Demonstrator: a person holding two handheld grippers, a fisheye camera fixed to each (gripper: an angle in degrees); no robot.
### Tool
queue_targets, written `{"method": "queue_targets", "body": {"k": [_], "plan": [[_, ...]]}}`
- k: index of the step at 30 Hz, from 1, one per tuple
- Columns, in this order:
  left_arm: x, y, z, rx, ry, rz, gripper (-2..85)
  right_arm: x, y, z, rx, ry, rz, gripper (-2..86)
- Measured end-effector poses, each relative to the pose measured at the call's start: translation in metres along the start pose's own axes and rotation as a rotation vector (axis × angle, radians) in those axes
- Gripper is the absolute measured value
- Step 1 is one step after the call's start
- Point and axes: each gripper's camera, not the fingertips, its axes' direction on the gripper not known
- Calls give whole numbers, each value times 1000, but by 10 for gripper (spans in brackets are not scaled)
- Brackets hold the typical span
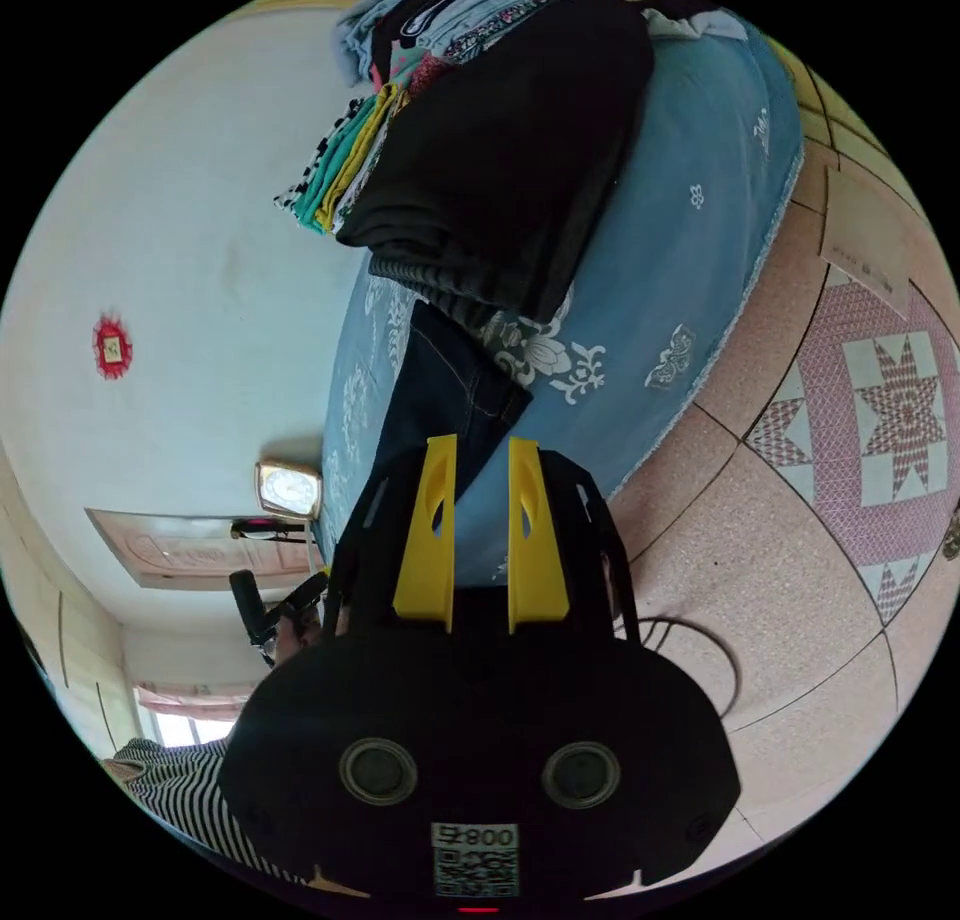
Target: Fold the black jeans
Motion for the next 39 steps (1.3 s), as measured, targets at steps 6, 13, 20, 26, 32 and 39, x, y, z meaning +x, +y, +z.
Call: {"method": "queue_targets", "body": {"k": [6, 13, 20, 26, 32, 39], "plan": [[74, -124, 100, -104, -30, 181, 13, 70, -2, 33, 13, -36, 57, 97], [143, -255, 204, -149, 10, 322, 64, 138, -5, 64, 18, -30, 123, 96], [204, -368, 299, -223, -39, 475, 87, 179, -3, 83, 19, -65, 121, 86], [237, -424, 372, -319, -53, 549, 85, 202, -6, 96, 9, -94, 142, 106], [247, -446, 406, -327, -69, 585, 81, 213, -10, 106, -7, -123, 137, 128], [238, -469, 423, -343, 9, 560, 79, 221, -9, 106, 14, -223, 142, 135]]}}
